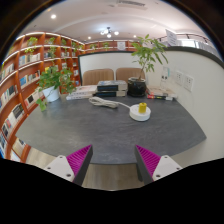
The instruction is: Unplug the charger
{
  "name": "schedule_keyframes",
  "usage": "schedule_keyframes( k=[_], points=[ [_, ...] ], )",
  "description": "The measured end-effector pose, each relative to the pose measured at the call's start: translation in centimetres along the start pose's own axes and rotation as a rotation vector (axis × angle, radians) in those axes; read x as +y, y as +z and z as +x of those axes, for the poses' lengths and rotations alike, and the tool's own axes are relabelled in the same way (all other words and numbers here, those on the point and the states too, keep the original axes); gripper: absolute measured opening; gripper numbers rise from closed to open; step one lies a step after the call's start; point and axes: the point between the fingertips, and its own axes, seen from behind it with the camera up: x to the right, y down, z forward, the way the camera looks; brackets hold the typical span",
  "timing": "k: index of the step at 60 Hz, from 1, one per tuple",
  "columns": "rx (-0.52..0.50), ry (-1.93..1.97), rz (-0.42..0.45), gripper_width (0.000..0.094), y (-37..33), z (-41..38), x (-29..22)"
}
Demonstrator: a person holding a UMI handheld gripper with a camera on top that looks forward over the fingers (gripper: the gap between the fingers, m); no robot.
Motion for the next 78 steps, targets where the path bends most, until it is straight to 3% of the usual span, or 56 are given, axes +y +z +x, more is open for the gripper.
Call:
schedule_keyframes(
  k=[21, 32, 39, 47, 56, 60, 65, 68, 73, 78],
  points=[
    [0.094, 0.011, 0.047, 0.0814, 14.3, 13.4, -9.1],
    [0.047, -0.048, 0.043, 0.0577, 19.8, 13.8, -10.4],
    [0.007, -0.061, 0.074, 0.0245, 20.9, 13.2, -10.6],
    [0.003, -0.025, 0.055, 0.0168, 21.1, 13.2, -10.5],
    [-0.033, 0.008, -0.061, 0.0067, 20.8, 13.0, -10.5],
    [-0.094, 0.125, 0.076, 0.0067, 18.3, 13.8, -18.7],
    [-0.041, 0.047, 0.324, 0.0067, 12.0, 17.9, -30.4],
    [-0.012, 0.026, 0.399, 0.0066, 10.4, 21.3, -34.9],
    [0.013, 0.044, 0.356, 0.0066, 11.8, 24.4, -34.0],
    [0.047, 0.055, 0.223, 0.0066, 15.6, 27.8, -28.9]
  ],
)
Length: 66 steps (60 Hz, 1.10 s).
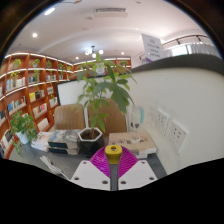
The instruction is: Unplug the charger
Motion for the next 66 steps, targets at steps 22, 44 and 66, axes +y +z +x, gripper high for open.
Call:
schedule_keyframes(
  k=[22, 44, 66],
  points=[
    [0.026, 0.106, -0.382, 0.0069, 2.3, 3.0, 20.3],
    [0.144, -0.009, -0.294, 0.0702, 0.1, 4.8, 16.1],
    [0.103, 0.027, 0.012, 0.0843, -16.0, -5.6, 1.2]
  ],
)
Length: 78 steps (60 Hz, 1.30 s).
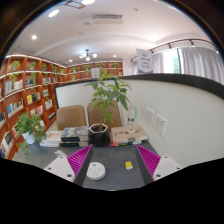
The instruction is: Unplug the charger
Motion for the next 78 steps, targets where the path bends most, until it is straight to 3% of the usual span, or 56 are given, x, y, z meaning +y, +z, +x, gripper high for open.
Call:
schedule_keyframes(
  k=[34, 78],
  points=[
    [-0.239, -0.106, -0.101, 0.0856, -13.2, -18.3, 8.9],
    [-0.288, -0.12, -0.181, 0.0853, -15.7, -22.1, 13.5]
  ],
)
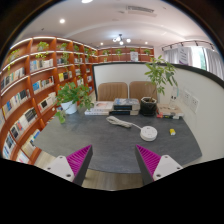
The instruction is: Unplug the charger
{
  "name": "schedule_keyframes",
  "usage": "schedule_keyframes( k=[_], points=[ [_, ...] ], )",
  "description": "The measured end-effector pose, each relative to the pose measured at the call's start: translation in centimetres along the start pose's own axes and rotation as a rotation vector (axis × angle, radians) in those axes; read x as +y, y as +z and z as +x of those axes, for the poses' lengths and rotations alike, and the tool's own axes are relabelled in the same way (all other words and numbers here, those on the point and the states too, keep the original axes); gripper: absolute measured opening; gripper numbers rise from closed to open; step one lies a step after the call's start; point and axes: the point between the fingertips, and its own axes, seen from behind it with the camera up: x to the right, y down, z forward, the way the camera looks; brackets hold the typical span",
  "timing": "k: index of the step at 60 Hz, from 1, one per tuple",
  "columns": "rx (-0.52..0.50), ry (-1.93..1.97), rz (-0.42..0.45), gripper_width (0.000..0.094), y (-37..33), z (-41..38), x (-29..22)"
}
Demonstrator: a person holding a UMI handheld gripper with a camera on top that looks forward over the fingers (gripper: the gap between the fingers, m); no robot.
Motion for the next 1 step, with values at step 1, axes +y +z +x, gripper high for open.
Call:
schedule_keyframes(
  k=[1],
  points=[
    [-0.001, 0.0, -0.001, 0.0855, 0.05, 0.04, 0.04]
  ],
)
